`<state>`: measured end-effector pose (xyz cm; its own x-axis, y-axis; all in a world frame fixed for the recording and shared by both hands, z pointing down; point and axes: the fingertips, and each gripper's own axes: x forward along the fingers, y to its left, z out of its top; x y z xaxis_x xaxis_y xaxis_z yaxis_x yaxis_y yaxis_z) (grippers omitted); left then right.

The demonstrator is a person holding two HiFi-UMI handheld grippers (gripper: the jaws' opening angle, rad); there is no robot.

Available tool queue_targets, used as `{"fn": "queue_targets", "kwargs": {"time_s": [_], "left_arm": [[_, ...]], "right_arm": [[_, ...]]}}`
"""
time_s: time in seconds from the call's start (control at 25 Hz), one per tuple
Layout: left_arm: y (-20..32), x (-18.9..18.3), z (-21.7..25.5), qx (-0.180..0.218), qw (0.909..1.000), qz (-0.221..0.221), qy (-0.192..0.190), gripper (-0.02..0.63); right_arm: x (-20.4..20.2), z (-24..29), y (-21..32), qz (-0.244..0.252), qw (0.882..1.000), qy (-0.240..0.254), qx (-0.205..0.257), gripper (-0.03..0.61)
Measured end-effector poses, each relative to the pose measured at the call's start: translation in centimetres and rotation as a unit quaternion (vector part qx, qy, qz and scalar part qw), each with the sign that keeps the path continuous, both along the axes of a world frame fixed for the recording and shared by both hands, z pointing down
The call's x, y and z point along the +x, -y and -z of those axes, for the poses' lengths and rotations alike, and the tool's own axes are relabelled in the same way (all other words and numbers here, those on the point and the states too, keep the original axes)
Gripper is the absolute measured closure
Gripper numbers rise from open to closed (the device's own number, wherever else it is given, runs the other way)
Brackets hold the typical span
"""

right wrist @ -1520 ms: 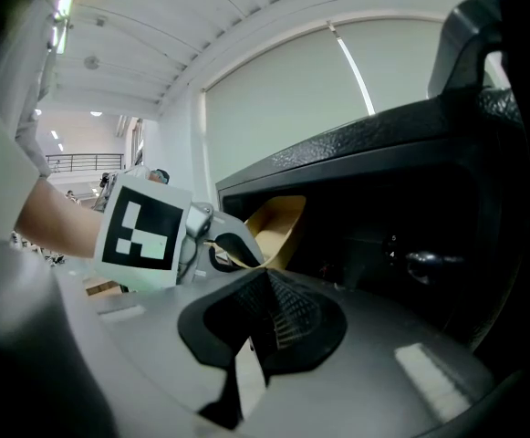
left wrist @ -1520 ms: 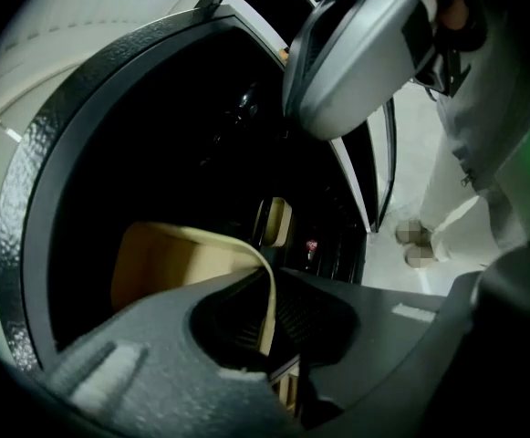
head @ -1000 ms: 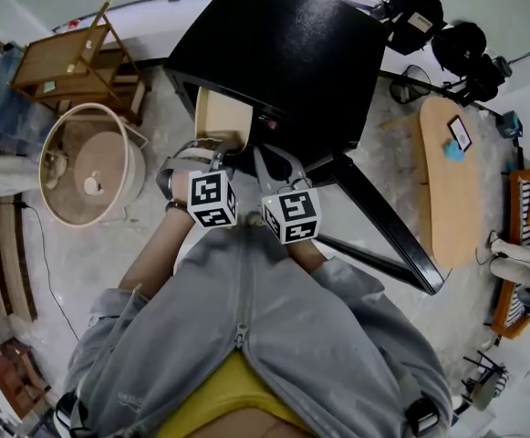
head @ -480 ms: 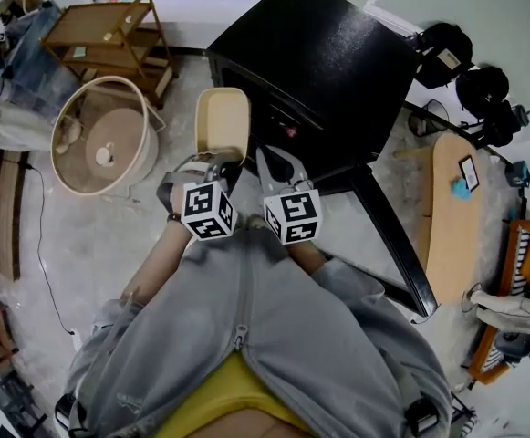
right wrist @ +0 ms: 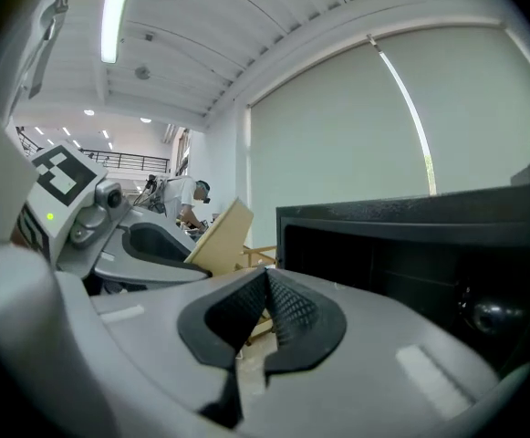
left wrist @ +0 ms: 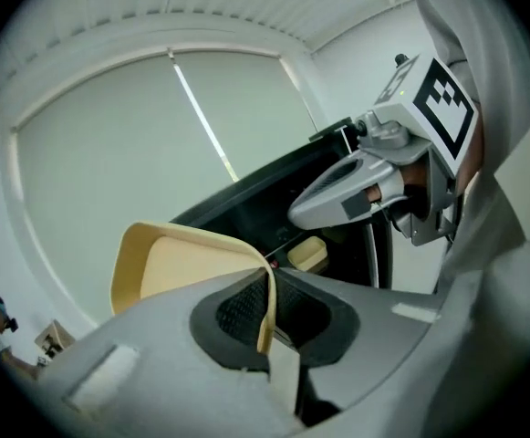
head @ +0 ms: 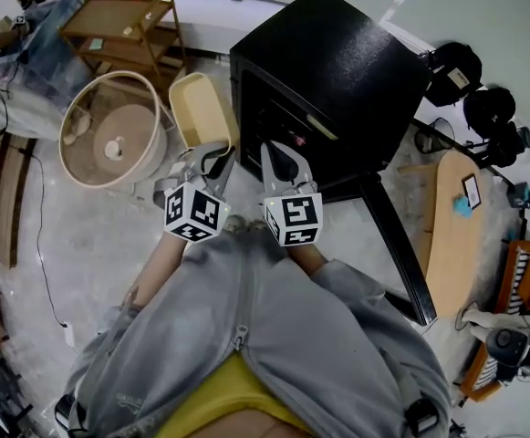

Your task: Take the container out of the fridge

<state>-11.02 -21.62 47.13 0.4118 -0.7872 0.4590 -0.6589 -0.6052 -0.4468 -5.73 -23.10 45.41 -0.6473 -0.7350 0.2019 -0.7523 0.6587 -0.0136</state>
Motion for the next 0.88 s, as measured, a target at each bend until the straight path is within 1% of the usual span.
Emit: {"fn": "queue_targets", "kwargs": {"time_s": [0.16, 0.36, 0.56, 0.88], "left_arm": [[0.7, -1.0, 2.5, 0.047, 0.9977, 0.030, -0.037, 0.603], [1.0, -1.6, 5.6, 0.100, 0.9885, 0.056, -0.098, 0.603], [1.1, -1.8, 7.4, 0.124, 0.9782, 0.066, -0.153, 0.603], [1.0, -2.4, 10.2, 0.163, 0.9633, 0.081, -0.198, 0.603]], "right_arm": [[0.0, 1.6, 0.4, -0.007, 1.000, 0.003, 0.024, 0.578], [0.0, 3.8, 0.7, -0.019, 0.998, 0.010, 0.057, 0.578], [0.1, 5.5, 0.9, -0.028, 0.996, 0.019, 0.082, 0.578], [0.2, 6.7, 1.0, -0.034, 0.995, 0.027, 0.095, 0.580]]}}
